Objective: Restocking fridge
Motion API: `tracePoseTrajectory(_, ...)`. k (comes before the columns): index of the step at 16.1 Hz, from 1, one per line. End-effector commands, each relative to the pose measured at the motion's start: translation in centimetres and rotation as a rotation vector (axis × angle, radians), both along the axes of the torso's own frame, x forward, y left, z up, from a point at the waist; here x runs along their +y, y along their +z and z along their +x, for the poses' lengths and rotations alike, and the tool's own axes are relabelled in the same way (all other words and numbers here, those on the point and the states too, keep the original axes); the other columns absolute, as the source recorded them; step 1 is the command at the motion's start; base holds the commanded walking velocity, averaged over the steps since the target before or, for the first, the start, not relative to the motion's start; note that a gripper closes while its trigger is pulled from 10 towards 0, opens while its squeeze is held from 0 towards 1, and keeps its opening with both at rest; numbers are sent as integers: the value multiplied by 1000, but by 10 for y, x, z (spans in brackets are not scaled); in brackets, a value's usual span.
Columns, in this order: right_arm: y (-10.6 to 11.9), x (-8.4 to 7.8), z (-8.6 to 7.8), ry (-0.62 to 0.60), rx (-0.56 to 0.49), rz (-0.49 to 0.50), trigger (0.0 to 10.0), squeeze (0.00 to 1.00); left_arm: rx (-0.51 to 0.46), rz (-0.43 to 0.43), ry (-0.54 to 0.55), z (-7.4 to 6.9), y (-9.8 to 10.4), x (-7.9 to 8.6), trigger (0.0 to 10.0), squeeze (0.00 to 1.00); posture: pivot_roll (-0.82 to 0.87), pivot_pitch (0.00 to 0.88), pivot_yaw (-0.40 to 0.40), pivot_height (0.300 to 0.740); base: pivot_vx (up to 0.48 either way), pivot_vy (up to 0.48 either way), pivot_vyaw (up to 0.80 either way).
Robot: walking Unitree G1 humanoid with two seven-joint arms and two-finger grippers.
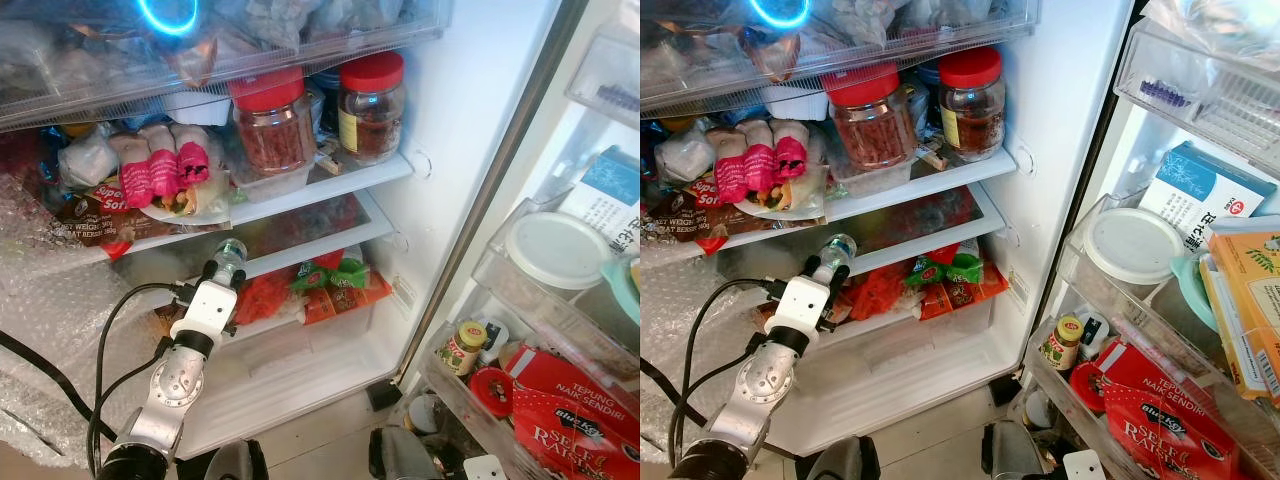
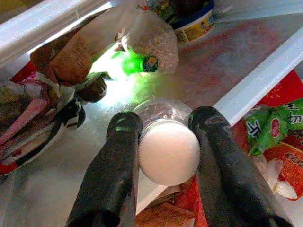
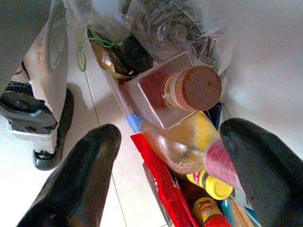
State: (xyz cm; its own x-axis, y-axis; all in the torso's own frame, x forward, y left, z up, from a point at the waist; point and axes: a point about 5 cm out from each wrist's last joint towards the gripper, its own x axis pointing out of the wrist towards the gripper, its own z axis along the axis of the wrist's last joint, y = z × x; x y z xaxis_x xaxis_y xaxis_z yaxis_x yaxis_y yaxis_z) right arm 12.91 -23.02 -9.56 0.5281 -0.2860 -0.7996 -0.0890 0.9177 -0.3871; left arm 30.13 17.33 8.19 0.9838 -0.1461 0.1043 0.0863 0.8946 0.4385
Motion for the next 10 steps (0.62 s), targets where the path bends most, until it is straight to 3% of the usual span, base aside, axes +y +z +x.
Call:
tracePoseTrajectory(1,-3,1,-9,-4,28,4,10000,0,195,44,43,-15,-36,9,10000,0,-131,100,21,632,0,0,0)
tracePoseTrajectory(5,-3,2,-7,-4,22,-4,10000,0,190,-9,132,-22,-41,14,10000,0,-130,101,22,632,0,0,0)
tracePoseTrajectory(7,-3,3,-7,-5,21,-3,10000,0,179,-90,147,-27,-43,15,10000,0,-125,103,21,632,0,0,0)
tracePoseTrajectory(9,-3,3,-6,-6,19,-1,10000,0,182,-226,162,-32,-47,16,10000,0,-128,103,22,632,0,0,0)
tracePoseTrajectory(10,-3,3,-6,-6,19,-1,10000,0,182,-226,162,-32,-47,16,10000,0,-128,103,22,632,0,0,0)
